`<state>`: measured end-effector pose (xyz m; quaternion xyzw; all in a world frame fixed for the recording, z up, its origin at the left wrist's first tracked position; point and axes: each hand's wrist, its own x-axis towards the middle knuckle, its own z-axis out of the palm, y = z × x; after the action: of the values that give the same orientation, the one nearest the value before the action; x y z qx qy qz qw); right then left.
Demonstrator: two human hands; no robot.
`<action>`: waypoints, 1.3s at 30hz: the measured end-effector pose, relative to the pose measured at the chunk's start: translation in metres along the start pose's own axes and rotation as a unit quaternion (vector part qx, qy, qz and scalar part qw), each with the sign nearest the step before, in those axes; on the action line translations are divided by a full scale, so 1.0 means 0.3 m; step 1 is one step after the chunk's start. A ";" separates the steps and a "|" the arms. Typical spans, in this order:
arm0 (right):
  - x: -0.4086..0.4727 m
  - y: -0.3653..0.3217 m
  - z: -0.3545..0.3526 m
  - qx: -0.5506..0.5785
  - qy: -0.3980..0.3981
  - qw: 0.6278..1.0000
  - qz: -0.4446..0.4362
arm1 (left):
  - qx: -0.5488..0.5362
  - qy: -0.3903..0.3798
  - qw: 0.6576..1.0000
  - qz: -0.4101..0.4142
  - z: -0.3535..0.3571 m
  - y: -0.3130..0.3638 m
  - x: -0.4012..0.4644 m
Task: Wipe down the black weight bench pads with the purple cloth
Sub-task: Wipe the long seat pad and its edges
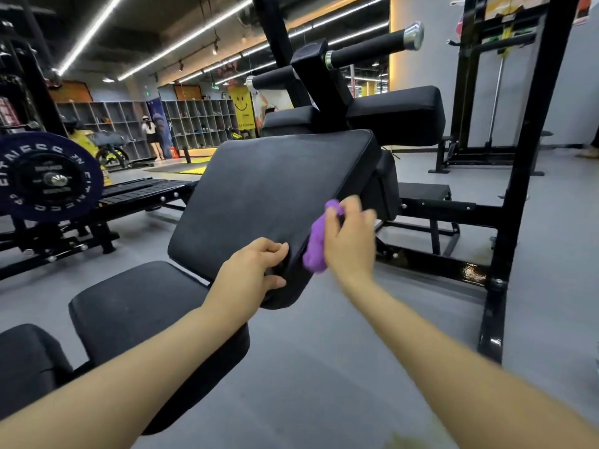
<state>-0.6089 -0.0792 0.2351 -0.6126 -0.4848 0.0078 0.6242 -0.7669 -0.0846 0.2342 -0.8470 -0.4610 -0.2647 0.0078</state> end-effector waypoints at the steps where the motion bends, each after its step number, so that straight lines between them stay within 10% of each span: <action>1: 0.067 -0.005 -0.007 -0.002 0.022 0.999 0.032 | -0.002 -0.001 1.000 0.001 0.002 -0.003 0.000; 12: -0.241 0.030 0.042 -0.007 -0.069 0.996 -0.051 | -0.011 0.014 1.000 0.002 0.022 -0.005 -0.010; 21: 0.009 0.023 0.041 0.013 0.047 0.999 0.019 | -0.016 0.021 1.000 0.006 0.032 -0.017 -0.007; 28: -0.300 0.049 0.054 -0.010 -0.089 0.993 -0.075 | -0.014 -0.003 1.000 0.009 0.008 -0.002 -0.012; 34: -0.050 -0.014 0.052 0.047 0.064 0.995 0.063 | 0.023 -0.043 0.998 -0.030 -0.027 -0.072 -0.096; 39: -0.260 0.020 0.130 0.024 0.051 0.998 -0.029 | 0.020 -0.025 0.999 -0.019 0.006 -0.108 -0.134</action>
<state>-0.6706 -0.0952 0.1755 -0.5825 -0.4692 -0.0301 0.6630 -0.8090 -0.0967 0.2068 -0.8443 -0.4819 -0.2342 0.0078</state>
